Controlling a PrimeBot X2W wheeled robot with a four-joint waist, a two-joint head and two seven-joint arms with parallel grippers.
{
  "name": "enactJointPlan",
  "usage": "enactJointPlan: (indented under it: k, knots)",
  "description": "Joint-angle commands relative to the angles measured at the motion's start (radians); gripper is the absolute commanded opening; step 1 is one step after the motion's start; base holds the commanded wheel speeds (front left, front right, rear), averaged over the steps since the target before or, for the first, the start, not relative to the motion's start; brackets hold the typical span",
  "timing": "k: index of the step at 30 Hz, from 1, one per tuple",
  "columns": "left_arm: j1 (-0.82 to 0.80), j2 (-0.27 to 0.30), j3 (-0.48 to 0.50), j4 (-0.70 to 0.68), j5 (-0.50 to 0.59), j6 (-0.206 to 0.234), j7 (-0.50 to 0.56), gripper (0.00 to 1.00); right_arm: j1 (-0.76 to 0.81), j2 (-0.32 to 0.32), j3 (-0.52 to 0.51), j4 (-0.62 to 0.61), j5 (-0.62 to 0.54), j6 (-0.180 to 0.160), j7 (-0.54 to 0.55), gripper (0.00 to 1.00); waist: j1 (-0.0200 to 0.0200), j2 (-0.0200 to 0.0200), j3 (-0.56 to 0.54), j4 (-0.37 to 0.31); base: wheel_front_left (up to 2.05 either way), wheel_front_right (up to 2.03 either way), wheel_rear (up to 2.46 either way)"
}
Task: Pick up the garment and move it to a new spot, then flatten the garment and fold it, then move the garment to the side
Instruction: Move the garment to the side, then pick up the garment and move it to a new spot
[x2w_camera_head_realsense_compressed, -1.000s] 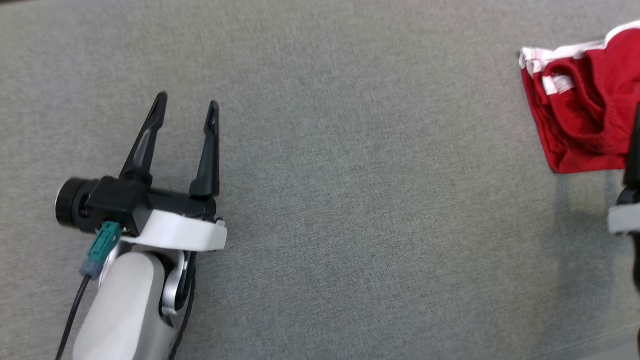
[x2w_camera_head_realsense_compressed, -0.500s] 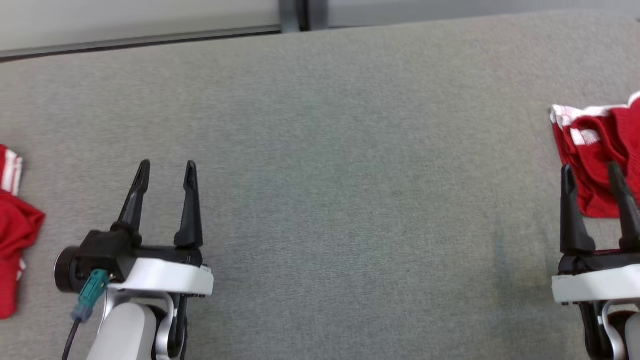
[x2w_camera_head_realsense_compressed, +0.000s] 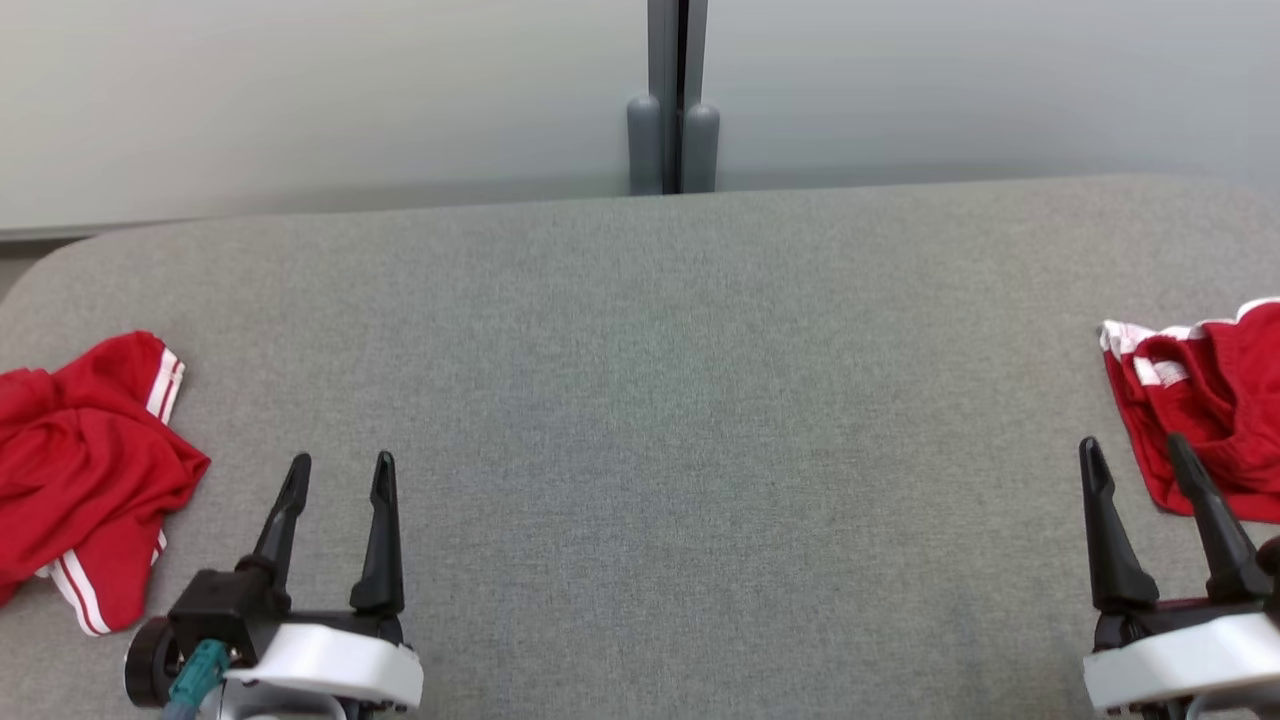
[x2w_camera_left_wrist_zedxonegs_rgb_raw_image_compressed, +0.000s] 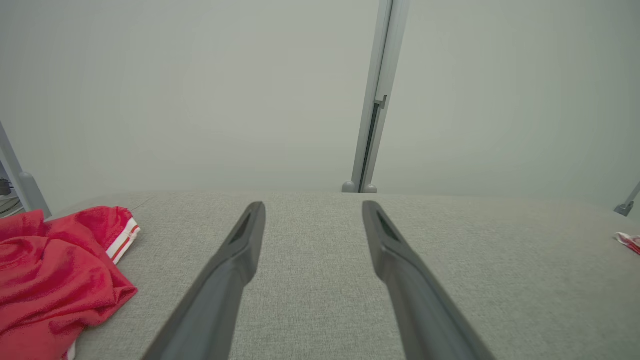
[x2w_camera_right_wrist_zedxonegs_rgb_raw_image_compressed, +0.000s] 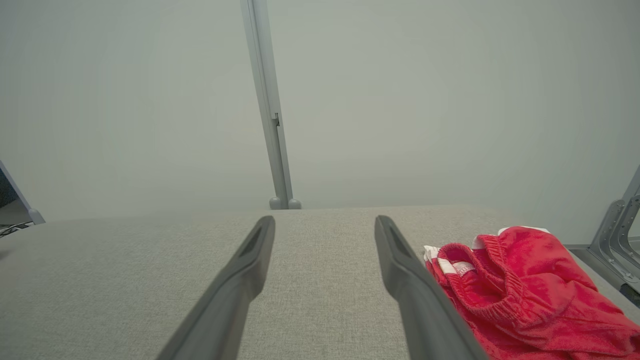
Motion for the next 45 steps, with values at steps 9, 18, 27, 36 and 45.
enactJointPlan:
  k: [9, 18, 27, 36, 45]
  knots:
    - [0.068, 0.017, -0.011, 0.004, -0.002, 0.007, 0.01, 1.0, 0.088, 0.005, -0.008, -0.036, -0.001, -0.002, 0.035, 1.0, 0.0, 0.0, -0.094, 0.0, 0.0, 0.0, 0.0]
    - [0.074, 0.024, -0.017, -0.006, -0.002, 0.018, 0.019, 1.0, 0.103, 0.009, -0.015, -0.058, 0.002, -0.002, 0.045, 1.0, 0.0, 0.0, -0.098, -0.002, 0.0, 0.0, 0.0]
    - [0.046, 0.017, -0.025, -0.001, -0.012, 0.015, 0.014, 1.0, 0.106, 0.007, -0.025, -0.066, 0.0, -0.002, 0.048, 1.0, 0.0, 0.0, -0.085, 0.016, 0.0, 0.0, 0.0]
    - [-0.022, 0.001, -0.031, 0.027, -0.005, 0.013, 0.004, 1.0, 0.09, -0.014, -0.04, -0.115, -0.019, -0.001, 0.069, 1.0, 0.0, 0.0, -0.05, 0.153, 0.0, 0.0, 0.0]
    - [-0.03, -0.005, 0.0, 0.05, -0.015, 0.012, -0.004, 1.0, 0.09, -0.018, 0.002, -0.141, -0.013, -0.001, 0.1, 1.0, 0.0, 0.0, -0.078, 0.328, 0.0, 0.0, 0.0]
